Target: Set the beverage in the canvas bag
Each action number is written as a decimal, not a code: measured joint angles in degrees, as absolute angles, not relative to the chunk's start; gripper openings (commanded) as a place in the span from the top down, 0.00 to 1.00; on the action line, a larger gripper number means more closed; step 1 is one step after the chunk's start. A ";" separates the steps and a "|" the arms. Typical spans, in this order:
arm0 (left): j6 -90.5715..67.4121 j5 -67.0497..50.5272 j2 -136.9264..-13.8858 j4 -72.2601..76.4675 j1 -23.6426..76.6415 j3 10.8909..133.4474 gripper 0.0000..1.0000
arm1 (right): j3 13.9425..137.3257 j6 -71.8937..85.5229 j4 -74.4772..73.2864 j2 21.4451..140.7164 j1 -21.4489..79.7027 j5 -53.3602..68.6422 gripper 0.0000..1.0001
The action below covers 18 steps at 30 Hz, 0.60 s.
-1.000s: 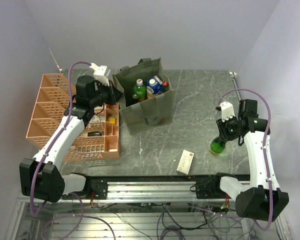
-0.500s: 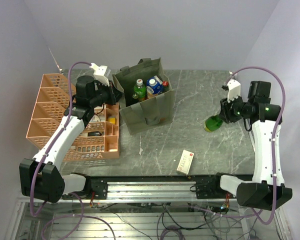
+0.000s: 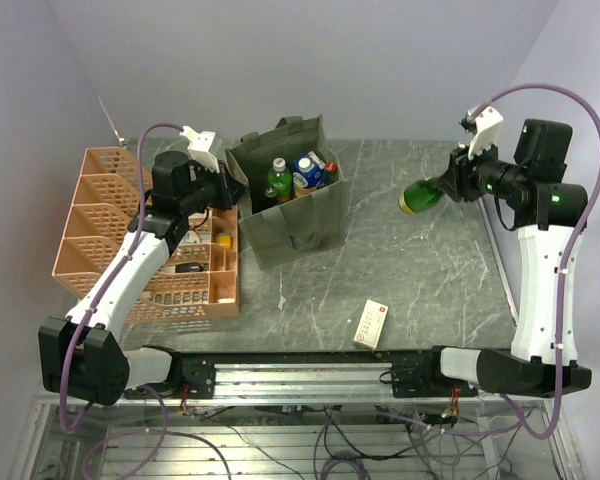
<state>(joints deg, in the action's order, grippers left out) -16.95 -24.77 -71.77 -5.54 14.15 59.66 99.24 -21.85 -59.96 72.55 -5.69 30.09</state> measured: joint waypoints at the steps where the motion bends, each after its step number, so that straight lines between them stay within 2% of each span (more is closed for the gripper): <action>1: -16.95 -24.77 -71.77 -5.65 14.31 59.70 0.93 | 100.84 -21.17 -59.37 73.30 -4.40 30.00 1.00; 6: -16.67 -24.67 -72.03 -6.59 14.85 60.69 0.93 | 107.85 -18.13 -56.60 77.58 4.69 29.85 1.00; 18: -15.86 -24.49 -72.31 -7.16 15.18 61.19 0.93 | 123.98 -15.25 -52.23 88.40 17.37 30.55 1.00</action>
